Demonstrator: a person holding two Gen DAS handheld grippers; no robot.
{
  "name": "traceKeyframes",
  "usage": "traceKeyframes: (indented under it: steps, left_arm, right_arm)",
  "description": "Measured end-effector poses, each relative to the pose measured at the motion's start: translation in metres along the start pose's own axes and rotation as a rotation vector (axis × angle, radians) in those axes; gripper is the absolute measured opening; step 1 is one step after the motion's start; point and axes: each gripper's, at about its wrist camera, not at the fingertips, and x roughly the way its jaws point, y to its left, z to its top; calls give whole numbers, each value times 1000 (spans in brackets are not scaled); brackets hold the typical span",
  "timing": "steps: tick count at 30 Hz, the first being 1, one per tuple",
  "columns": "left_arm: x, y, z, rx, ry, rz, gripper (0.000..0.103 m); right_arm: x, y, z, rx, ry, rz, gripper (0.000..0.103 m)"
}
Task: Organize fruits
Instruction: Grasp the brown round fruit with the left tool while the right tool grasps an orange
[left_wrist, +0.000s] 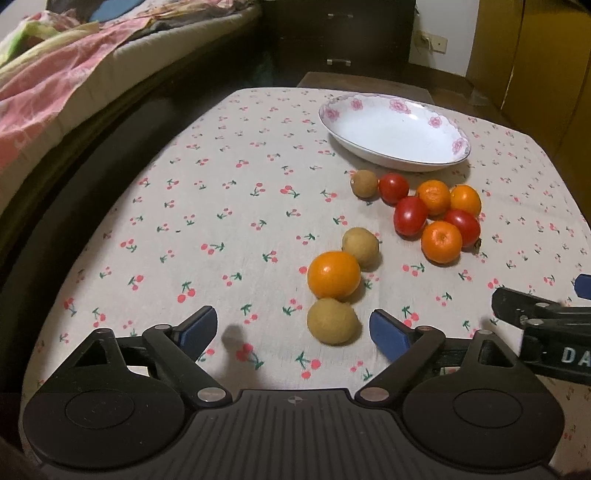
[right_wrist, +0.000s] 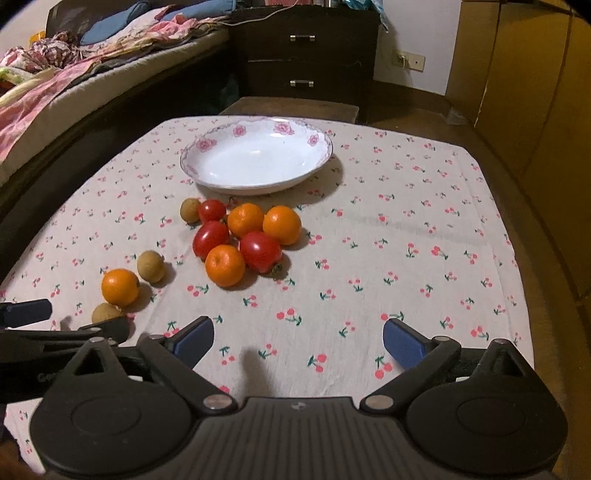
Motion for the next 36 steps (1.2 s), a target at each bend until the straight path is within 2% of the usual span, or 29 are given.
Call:
traceKeyframes:
  steps: [4, 9, 10, 11, 12, 17, 19, 21, 24, 31, 36]
  left_arm:
    - [6, -5, -1, 19, 11, 3, 83]
    - [11, -5, -1, 9, 22, -10, 79]
    - [12, -5, -1, 8, 22, -17, 78]
    - [12, -6, -1, 7, 21, -27, 76]
    - [11, -6, -1, 8, 18, -30, 74]
    - [9, -7, -2, 11, 15, -44, 67]
    - [8, -7, -2, 13, 13, -45, 60]
    - [8, -7, -3, 18, 9, -45, 59]
    - [7, -7, -3, 20, 5, -53, 56]
    - [6, -7, -4, 19, 6, -65, 54]
    - [7, -10, -4, 29, 6, -70, 59]
  right_arm:
    - [4, -2, 2, 8, 8, 22, 93]
    - [5, -1, 5, 2, 5, 63, 92]
    - [5, 0, 6, -1, 0, 72, 86]
    - [5, 0, 7, -2, -2, 82, 76]
    - [7, 1, 8, -2, 1, 98, 73]
    - [15, 6, 14, -5, 5, 155, 68]
    - [16, 11, 17, -19, -6, 190, 66]
    - [19, 16, 20, -38, -5, 215, 61]
    - [28, 21, 25, -39, 24, 256, 48]
    - [46, 19, 32, 17, 59, 304, 41]
    - [59, 20, 38, 27, 75, 303, 41]
